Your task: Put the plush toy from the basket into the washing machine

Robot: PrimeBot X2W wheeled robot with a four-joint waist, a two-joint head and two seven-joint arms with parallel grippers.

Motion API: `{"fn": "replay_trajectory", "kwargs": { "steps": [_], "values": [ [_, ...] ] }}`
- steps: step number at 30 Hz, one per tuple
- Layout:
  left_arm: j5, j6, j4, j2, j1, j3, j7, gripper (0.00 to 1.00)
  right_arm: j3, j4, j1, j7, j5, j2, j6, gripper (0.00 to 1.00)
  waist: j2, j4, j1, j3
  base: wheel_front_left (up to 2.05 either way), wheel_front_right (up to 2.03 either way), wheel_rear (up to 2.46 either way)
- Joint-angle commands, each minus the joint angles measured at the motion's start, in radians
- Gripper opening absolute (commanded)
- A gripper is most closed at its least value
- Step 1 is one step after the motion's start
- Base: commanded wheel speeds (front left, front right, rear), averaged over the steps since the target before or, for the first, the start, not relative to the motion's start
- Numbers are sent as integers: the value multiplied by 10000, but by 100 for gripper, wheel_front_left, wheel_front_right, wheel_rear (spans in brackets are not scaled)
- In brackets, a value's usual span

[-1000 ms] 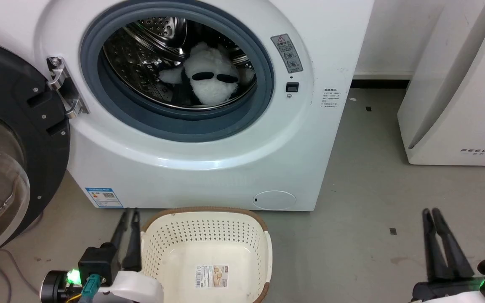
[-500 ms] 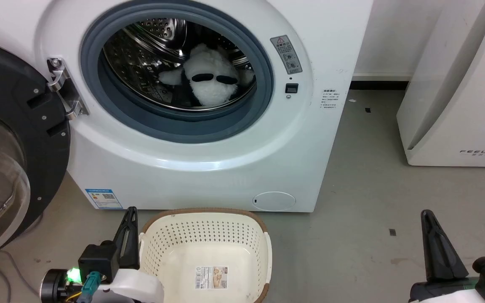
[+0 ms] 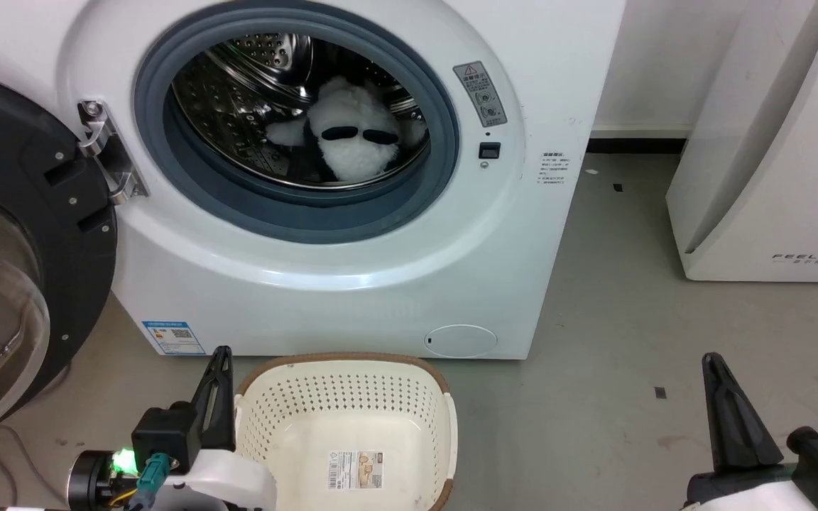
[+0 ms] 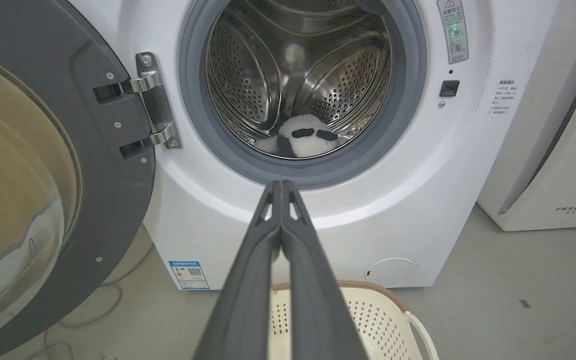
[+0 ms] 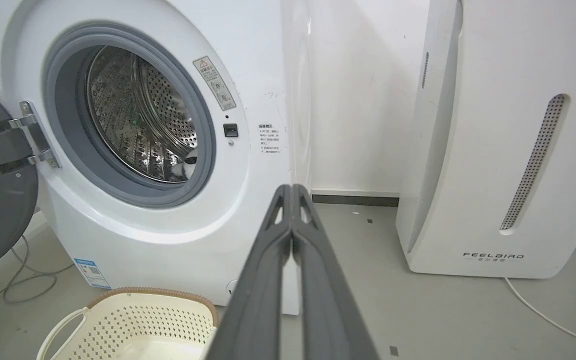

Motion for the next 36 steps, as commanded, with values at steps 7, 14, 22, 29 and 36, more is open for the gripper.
{"fn": "replay_trajectory", "kwargs": {
  "steps": [7, 14, 22, 29, 36],
  "values": [
    [99, -42, -197, -50, 103, 32, 202, 0, 61, 82, -217, 206, -119, 0, -2, 0, 0, -20, 1, -22, 0, 0, 0],
    [120, -53, -301, -62, 123, 37, 345, 0, 95, 124, -282, 350, -193, 0, -3, 0, 0, -40, 1, -43, 0, 0, 0],
    [144, -65, -420, -75, 145, 43, 509, 0, 133, 174, -355, 515, -278, 0, -3, 0, 0, -62, 1, -67, 0, 0, 0],
    [166, -75, -524, -87, 165, 48, 652, 0, 167, 216, -419, 658, -352, 0, -3, 0, 0, -82, 1, -87, 0, 0, 0],
    [184, -84, -613, -97, 182, 53, 775, 0, 196, 253, -474, 781, -416, 0, -4, 0, 0, -98, 1, -105, 0, 0, 0]
  ]
}}
